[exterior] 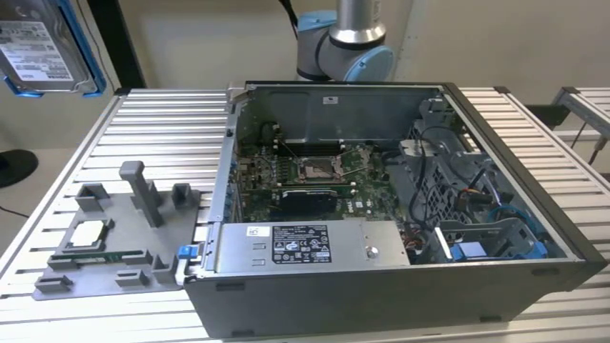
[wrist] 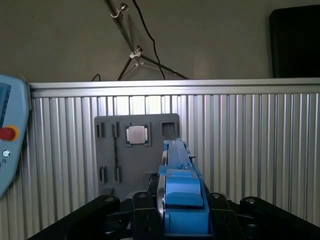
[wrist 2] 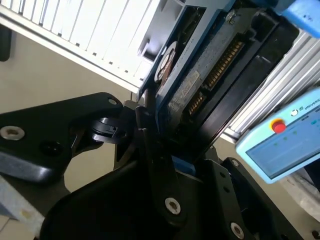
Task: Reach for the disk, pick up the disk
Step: 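Pick up the disk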
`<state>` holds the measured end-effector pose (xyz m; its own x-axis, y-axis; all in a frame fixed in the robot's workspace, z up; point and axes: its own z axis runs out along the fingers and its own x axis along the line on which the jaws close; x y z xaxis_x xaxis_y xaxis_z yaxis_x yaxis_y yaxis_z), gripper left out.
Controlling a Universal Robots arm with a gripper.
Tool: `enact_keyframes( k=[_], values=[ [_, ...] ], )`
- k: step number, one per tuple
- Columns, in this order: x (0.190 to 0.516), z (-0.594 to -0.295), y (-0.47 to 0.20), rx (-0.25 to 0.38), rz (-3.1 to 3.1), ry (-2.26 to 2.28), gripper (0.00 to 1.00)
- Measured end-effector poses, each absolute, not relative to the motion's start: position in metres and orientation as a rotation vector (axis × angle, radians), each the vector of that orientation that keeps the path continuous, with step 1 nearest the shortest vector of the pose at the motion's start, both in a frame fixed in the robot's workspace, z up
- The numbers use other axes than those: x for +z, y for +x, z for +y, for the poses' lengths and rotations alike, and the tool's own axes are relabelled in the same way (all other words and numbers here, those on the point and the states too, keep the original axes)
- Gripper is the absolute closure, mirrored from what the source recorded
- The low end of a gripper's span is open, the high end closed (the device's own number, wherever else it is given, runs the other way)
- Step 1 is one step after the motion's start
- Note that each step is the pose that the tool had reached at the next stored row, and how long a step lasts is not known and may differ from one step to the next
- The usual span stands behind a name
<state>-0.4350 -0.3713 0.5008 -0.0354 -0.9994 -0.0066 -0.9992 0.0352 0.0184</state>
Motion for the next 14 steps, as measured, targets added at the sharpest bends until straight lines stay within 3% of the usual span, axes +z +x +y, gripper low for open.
enact_keyframes(
  k=[14],
  values=[
    [0.501, -0.371, -0.382, -0.031, -2.253, 2.175, 1.0]
  ],
)
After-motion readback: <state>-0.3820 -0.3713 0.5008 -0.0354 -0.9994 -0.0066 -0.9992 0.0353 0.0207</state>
